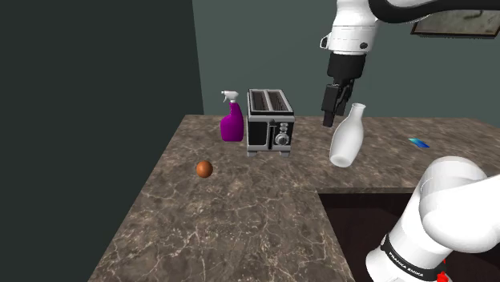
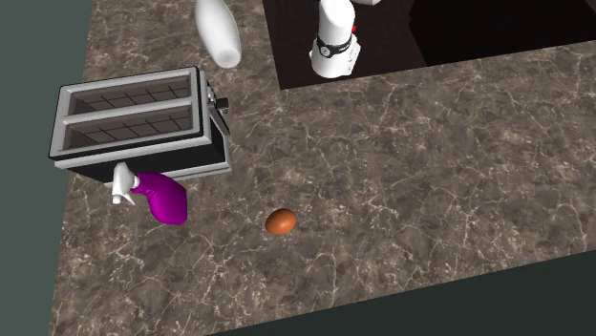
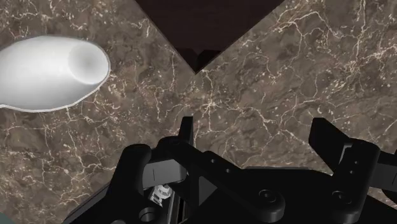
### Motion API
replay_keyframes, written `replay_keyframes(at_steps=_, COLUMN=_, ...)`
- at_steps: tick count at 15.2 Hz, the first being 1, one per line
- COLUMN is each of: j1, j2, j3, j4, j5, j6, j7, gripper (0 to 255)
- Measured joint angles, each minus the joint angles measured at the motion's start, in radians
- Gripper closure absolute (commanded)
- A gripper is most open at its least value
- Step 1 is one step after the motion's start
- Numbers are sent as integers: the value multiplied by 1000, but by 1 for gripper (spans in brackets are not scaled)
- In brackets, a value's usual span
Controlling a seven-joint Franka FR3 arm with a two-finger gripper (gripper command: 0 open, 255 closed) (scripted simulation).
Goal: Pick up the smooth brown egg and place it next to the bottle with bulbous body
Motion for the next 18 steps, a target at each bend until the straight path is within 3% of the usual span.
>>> replay_keyframes(at_steps=5, j1=7, j2=64, j3=35, j4=-18, j5=28, j6=92, j7=42, gripper=0)
replay_keyframes(at_steps=12, j1=14, j2=277, j3=100, j4=-7, j5=64, j6=318, j7=120, gripper=0)
replay_keyframes(at_steps=18, j1=16, j2=494, j3=153, j4=76, j5=68, j6=477, j7=196, gripper=0)
